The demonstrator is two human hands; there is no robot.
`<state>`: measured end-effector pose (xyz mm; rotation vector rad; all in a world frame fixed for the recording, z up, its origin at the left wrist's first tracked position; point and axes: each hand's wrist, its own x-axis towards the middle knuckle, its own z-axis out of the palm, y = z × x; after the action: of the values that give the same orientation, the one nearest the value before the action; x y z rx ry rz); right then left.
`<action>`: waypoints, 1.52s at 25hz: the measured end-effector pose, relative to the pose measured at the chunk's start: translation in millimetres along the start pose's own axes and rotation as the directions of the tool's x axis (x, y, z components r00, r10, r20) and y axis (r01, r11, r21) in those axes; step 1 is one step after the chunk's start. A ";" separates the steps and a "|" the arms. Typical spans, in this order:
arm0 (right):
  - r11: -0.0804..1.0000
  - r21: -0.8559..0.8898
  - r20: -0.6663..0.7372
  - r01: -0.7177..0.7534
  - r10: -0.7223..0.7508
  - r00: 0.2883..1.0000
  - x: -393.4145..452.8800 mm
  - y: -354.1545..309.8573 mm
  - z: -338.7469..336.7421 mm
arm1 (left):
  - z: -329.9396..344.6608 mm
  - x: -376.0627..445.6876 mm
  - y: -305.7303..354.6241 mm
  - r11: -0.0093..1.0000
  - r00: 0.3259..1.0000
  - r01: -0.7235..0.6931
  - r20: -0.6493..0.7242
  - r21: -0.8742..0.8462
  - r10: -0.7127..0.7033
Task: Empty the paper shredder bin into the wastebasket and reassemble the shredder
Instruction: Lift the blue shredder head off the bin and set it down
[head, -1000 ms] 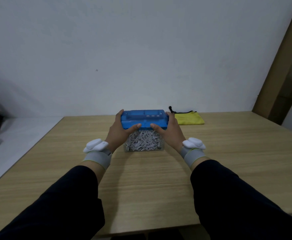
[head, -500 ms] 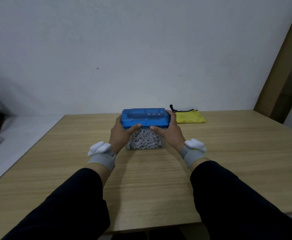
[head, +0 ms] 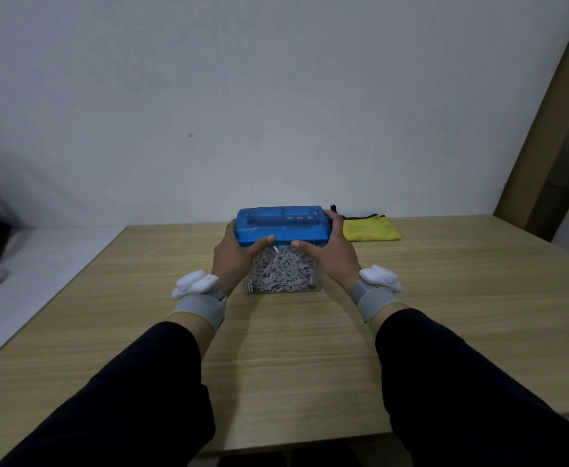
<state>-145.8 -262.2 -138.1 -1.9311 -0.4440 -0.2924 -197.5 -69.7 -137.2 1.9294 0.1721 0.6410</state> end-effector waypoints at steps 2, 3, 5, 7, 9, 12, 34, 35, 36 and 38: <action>0.998 -0.067 -0.019 -0.002 0.000 1.000 -0.4 -2.7 -2.6 | -0.7 0.0 3.4 1.000 1.000 0.005 0.002 0.027 -0.005; 0.995 -0.103 -0.028 -0.003 0.000 1.000 0.0 -3.9 -4.0 | -1.2 0.3 4.8 0.998 1.000 0.005 -0.001 0.064 -0.005; 0.989 -0.145 -0.042 -0.003 -0.003 0.999 1.5 -6.6 -6.9 | -2.1 1.7 8.1 0.982 1.000 -0.011 -0.020 0.187 0.015; 0.987 -0.159 -0.053 -0.002 -0.006 0.999 1.3 -10.0 -9.9 | -3.1 3.0 13.0 0.964 0.999 -0.030 -0.035 0.263 0.041; 0.985 -0.173 -0.068 -0.006 -0.006 0.998 1.2 -13.6 -14.5 | -2.8 4.3 19.9 0.957 0.998 -0.045 -0.035 0.286 0.057; 0.983 -0.184 -0.080 0.003 -0.018 0.997 0.6 -18.1 -22.6 | -0.8 2.4 29.7 0.957 0.996 -0.069 -0.040 0.282 0.083; 0.971 -0.190 -0.282 -0.143 0.086 0.955 -40.3 32.5 -177.9 | 146.8 -28.1 100.4 0.978 0.953 -0.210 0.226 0.005 0.203; 0.969 -0.188 -0.286 -0.160 0.102 0.953 -44.0 37.8 -184.5 | 155.1 -31.7 100.9 0.979 0.950 -0.203 0.239 -0.011 0.199; 0.966 -0.189 -0.293 -0.176 0.115 0.949 -47.3 42.7 -190.3 | 163.1 -35.0 101.3 0.980 0.948 -0.197 0.251 -0.021 0.196; 0.959 -0.184 -0.315 -0.215 0.150 0.937 -53.9 55.1 -202.7 | 182.8 -41.0 100.1 0.980 0.940 -0.194 0.281 -0.036 0.196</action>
<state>-170.0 -477.4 -126.7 -2.0786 -0.0302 -0.5188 -155.9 -277.3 -120.0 2.0222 -0.2048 0.4846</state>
